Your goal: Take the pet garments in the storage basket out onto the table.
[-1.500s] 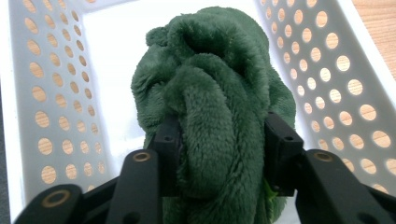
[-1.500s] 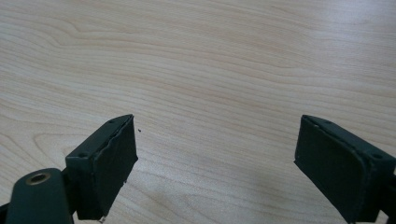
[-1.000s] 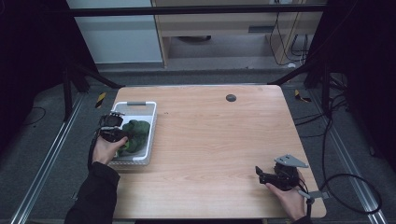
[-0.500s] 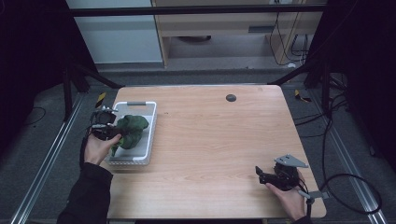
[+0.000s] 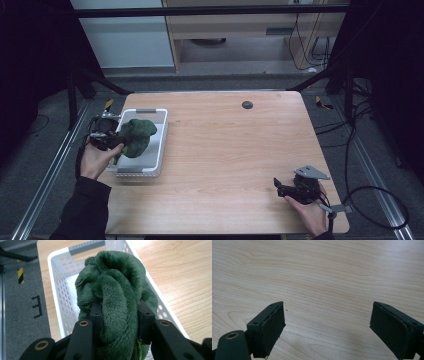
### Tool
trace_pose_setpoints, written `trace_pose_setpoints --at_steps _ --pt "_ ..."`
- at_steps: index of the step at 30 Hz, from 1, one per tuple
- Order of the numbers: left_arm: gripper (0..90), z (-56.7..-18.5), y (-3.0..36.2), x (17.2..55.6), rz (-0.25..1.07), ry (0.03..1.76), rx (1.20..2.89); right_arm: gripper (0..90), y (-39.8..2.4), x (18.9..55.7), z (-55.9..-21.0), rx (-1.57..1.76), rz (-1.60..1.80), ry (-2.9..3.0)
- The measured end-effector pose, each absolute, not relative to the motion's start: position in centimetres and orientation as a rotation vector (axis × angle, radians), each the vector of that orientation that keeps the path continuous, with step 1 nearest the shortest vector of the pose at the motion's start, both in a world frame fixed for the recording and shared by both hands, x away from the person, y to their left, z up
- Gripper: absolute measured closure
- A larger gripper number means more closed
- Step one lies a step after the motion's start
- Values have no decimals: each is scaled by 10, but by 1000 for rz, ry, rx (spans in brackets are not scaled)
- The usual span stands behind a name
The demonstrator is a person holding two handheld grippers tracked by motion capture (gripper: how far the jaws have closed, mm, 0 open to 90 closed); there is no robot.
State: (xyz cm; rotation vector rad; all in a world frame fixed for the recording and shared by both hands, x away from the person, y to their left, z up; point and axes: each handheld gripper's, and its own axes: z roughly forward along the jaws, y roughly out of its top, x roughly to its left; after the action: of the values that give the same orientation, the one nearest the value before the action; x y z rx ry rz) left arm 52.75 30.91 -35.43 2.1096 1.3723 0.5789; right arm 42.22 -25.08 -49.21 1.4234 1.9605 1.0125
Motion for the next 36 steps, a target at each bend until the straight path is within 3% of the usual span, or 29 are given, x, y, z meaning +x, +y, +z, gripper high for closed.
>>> trace_pose_setpoints --at_steps 25,36 --pt "647 -317 288 502 601 1202 2171 124 -252 421 -490 1420 1027 1939" --pt "648 -313 266 493 550 1093 2209 124 -252 421 -490 1418 1024 1939"
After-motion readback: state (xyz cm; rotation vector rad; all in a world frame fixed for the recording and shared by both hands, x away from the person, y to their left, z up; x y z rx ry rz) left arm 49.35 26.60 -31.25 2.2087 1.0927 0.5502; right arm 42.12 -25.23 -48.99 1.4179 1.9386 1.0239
